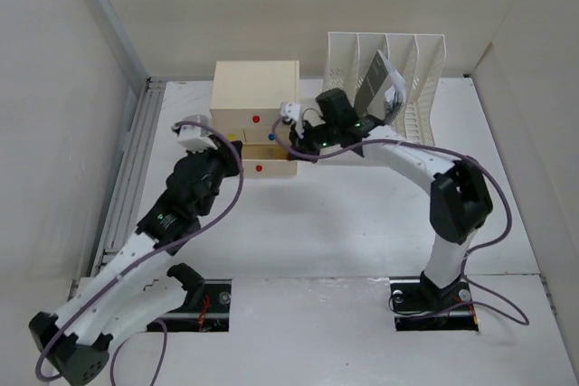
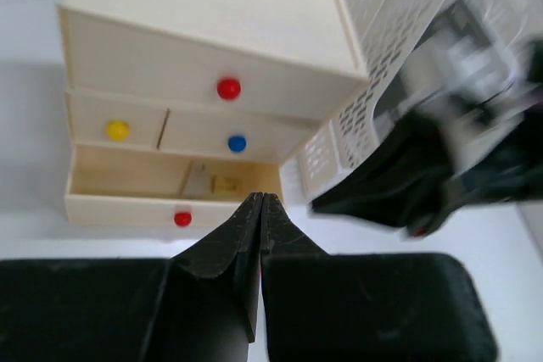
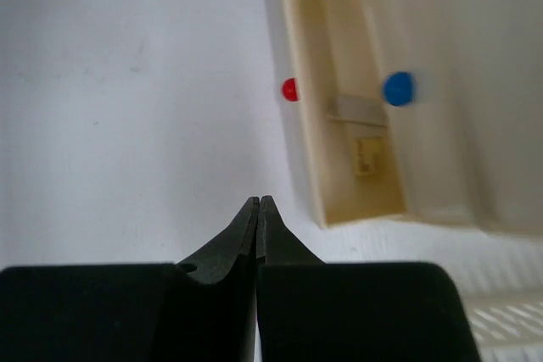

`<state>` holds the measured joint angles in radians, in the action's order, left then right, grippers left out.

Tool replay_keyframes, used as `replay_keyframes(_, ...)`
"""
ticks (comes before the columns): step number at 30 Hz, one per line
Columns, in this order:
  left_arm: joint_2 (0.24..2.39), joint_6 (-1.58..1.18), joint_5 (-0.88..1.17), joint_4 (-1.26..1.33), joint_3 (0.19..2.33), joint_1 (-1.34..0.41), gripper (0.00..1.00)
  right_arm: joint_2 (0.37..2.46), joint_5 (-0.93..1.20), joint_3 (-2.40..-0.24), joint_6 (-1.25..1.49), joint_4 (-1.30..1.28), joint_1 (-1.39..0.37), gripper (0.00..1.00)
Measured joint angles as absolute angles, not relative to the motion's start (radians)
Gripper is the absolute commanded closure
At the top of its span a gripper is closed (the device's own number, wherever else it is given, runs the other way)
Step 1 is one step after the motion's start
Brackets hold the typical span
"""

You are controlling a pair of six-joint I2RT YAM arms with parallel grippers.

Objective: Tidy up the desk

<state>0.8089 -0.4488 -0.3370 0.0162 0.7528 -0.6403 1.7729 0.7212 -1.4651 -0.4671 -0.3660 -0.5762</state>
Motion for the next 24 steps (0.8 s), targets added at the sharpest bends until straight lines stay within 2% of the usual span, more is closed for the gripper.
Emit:
replay_keyframes(7,0.598,-0.492,-0.533,-0.023,0.753,-0.649,1.00,1.964,0.471,-1.552,-0.479,-0.365,-0.778,1.00)
replay_keyframes(18,0.539,-0.524,-0.622,-0.057,0.741,-0.654,1.00,2.098,-0.141,-1.610,-0.427,-0.289,-0.890,1.00)
replay_keyframes(24,0.542,-0.532,-0.623,-0.059,0.728,-0.654,1.00,2.170,-0.400,-1.623,-0.383,-0.260,-0.956,1.00)
